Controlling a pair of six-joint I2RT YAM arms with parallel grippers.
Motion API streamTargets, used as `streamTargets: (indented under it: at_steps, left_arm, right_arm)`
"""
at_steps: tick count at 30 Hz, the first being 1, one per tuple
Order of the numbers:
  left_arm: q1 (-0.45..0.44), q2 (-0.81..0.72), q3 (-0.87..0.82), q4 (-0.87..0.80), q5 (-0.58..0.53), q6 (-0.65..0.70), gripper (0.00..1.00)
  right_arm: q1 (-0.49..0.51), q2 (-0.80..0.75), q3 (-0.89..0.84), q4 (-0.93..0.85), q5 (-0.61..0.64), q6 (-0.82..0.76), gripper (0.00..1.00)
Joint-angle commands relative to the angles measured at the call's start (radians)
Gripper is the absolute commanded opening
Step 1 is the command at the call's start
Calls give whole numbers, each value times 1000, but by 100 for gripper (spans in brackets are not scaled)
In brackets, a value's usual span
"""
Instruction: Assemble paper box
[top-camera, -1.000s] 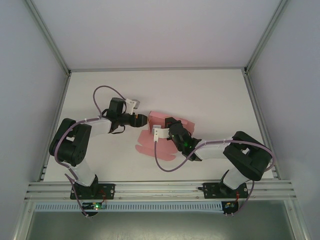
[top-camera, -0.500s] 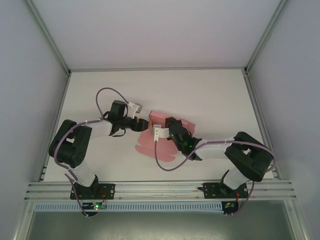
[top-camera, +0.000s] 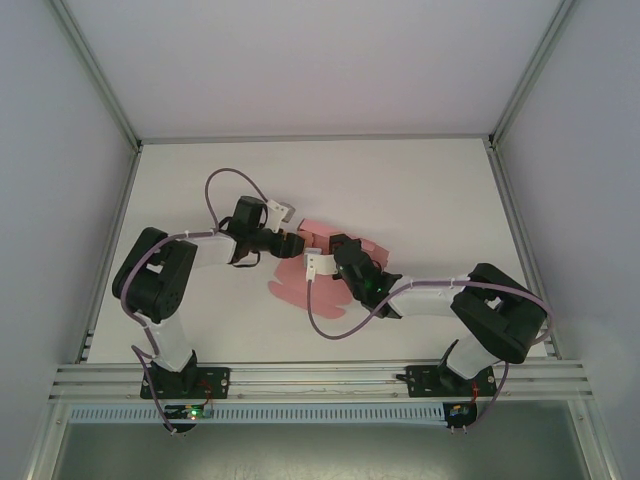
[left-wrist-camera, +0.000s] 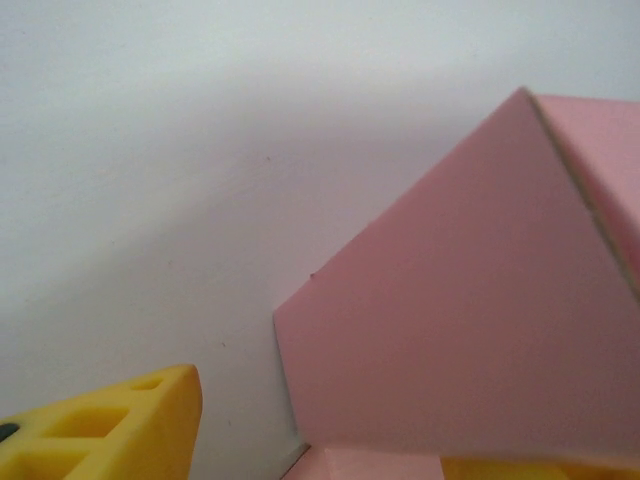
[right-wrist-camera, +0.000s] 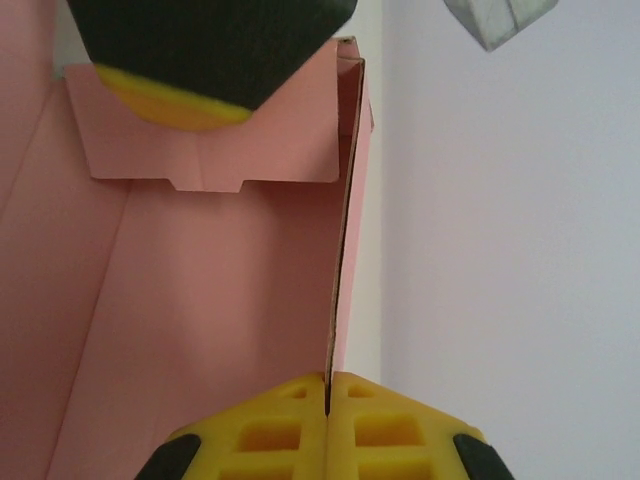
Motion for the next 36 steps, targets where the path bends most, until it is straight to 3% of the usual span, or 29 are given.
streamTargets:
  at_steps: [1, 6, 12, 17, 22, 31, 36]
  left_arm:
    - [-11, 35, 33, 111, -43, 8, 62]
    - [-11, 32, 38, 145, -31, 8, 63]
    - [-13, 32, 37, 151, -107, 27, 63]
    - [-15, 61, 61, 201, -48, 21, 62]
    - [-30, 80, 114, 155, -32, 52, 54]
    - [-42, 108, 189, 61, -47, 93, 53]
    - [-47, 83, 158, 27, -115, 84, 52]
  right_arm:
    - [14, -2, 20, -157, -93, 40, 0]
    - [1, 1, 51, -232, -116, 48, 0]
    - [-10, 6, 71, -274, -137, 75, 0]
    - [-17, 27, 98, -331, -157, 91, 0]
    - [-32, 47, 113, -341, -172, 102, 0]
    - [-47, 68, 145, -371, -185, 109, 0]
    - [-56, 63, 142, -383, -170, 116, 0]
